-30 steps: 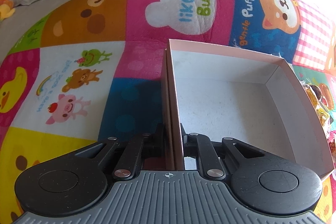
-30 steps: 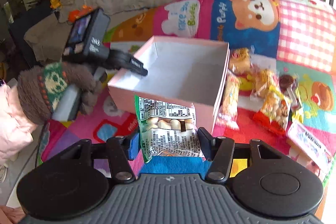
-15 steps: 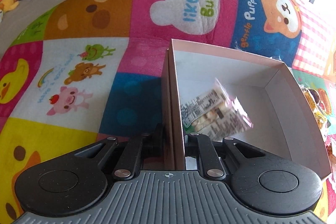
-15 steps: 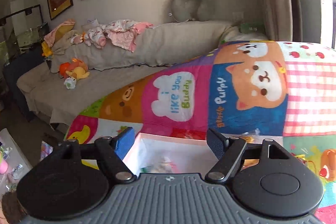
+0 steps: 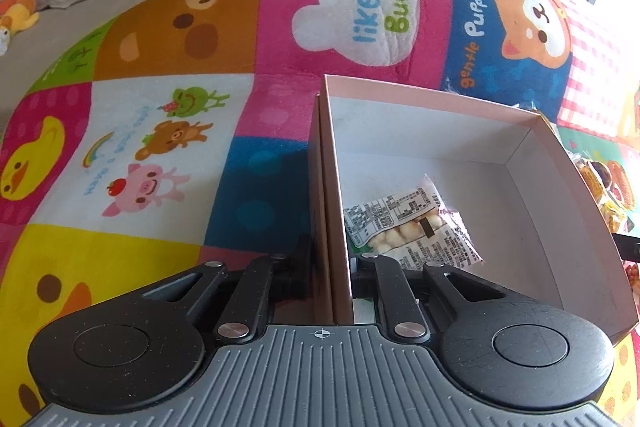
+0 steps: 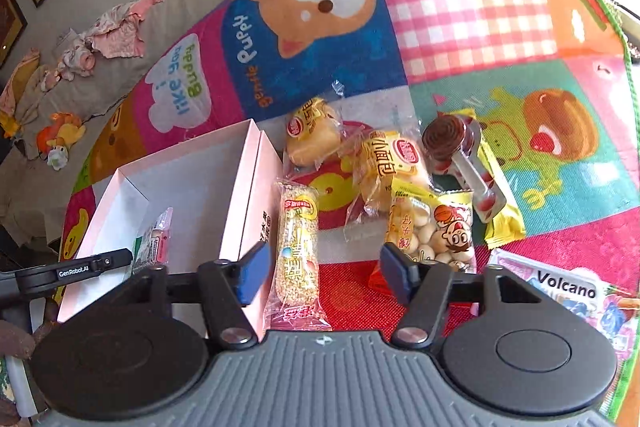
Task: Organize objects
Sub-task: 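Move the right gripper over the snacks toward the lollipop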
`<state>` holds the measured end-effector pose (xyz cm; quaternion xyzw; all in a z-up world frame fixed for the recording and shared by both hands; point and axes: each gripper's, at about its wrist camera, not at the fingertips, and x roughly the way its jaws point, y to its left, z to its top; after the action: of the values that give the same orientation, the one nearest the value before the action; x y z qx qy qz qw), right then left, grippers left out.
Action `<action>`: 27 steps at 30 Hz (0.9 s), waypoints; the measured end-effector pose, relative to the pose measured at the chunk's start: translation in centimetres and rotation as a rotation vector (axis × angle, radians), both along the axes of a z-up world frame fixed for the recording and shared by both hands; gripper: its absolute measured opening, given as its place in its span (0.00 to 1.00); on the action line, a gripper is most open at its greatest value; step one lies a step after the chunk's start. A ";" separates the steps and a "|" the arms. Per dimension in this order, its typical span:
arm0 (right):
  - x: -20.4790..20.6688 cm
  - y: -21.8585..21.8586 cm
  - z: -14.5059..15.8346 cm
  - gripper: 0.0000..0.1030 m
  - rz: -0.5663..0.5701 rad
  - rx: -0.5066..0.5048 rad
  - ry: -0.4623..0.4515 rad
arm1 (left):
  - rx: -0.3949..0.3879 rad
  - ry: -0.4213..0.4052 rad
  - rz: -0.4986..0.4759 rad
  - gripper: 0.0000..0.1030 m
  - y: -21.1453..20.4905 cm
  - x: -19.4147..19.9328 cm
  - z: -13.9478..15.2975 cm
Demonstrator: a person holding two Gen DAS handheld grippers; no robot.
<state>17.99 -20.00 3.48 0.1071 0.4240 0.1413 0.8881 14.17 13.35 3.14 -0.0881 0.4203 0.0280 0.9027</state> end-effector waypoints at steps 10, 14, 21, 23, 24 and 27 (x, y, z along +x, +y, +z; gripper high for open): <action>9.6 4.0 2.9 0.55 0.001 -0.111 -0.130 | -0.016 0.008 0.024 0.13 0.3 -0.4 -0.5; 16.9 5.7 1.3 0.73 -0.043 -0.112 -0.044 | -0.010 0.006 0.032 0.13 0.1 -0.5 -0.5; 19.8 5.7 -1.7 0.52 0.006 -0.143 0.068 | -0.022 -0.002 0.035 0.13 0.3 -0.7 -0.5; 17.6 4.9 -1.5 0.51 0.064 -0.152 0.078 | -0.021 -0.010 0.037 0.13 0.2 -0.7 -0.5; 16.2 4.6 -1.4 0.51 0.098 -0.157 0.078 | -0.023 -0.015 0.039 0.13 0.3 -0.7 -0.6; 11.6 3.5 -1.1 0.51 0.162 -0.166 0.089 | -0.038 -0.025 0.047 0.13 0.4 -0.9 -0.7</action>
<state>29.60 -16.54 2.34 0.0048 0.4805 0.1719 0.8600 13.26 13.78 2.45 -0.1154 0.4074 0.0402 0.9050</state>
